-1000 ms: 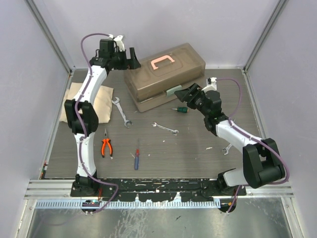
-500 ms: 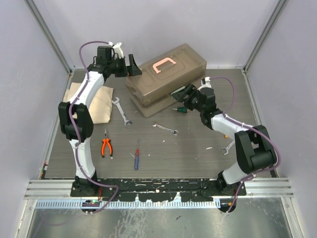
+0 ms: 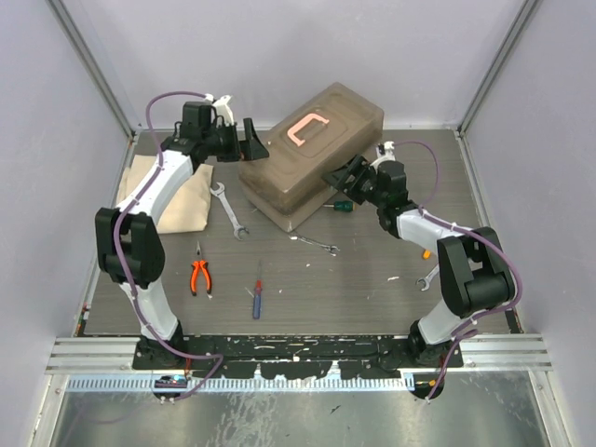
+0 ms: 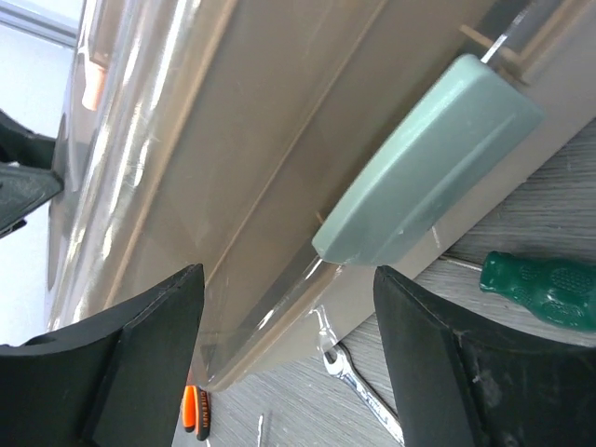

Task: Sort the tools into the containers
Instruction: Adjust the storage box at the center of the board.

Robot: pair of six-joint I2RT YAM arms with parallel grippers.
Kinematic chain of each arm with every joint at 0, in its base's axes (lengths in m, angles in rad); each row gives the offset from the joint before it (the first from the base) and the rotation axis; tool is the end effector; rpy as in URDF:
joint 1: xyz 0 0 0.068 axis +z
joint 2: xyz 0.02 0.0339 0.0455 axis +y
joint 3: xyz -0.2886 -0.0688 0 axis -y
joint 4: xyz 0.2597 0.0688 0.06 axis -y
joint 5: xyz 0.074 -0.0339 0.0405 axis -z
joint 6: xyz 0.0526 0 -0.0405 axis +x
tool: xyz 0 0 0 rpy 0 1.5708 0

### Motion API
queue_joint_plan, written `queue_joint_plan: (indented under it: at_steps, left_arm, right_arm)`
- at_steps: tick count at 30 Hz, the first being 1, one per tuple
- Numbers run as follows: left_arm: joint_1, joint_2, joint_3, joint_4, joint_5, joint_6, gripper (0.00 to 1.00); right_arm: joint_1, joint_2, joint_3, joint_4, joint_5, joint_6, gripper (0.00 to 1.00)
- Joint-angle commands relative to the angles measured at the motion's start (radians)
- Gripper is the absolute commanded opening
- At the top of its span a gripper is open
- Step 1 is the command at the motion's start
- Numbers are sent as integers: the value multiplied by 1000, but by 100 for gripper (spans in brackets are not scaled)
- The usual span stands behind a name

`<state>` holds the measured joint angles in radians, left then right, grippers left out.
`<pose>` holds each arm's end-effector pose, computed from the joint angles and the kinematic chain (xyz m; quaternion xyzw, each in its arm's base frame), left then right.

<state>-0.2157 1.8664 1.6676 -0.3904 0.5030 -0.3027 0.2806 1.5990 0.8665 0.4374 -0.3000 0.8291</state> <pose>0.4540 -0.1254 0.3304 0.0800 0.8585 -0.3292 0.3850 0.3611 0.1202 0.2368 0.1295 0.7888 0.4122 0.4372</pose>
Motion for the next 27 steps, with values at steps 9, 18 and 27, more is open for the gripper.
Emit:
queue_joint_plan:
  at_steps: [9, 18, 27]
  left_arm:
    - [-71, -68, 97, -78, -76, 14, 99]
    - [-104, -40, 83, -113, -182, 17, 96]
    - [-130, -4, 102, -213, -275, 22, 89]
  right_arm:
    - [-145, -65, -177, 242, -84, 112, 80]
    - [-187, 98, -195, 584, -169, 296, 82]
    - [-189, 281, -179, 844, -144, 476, 82]
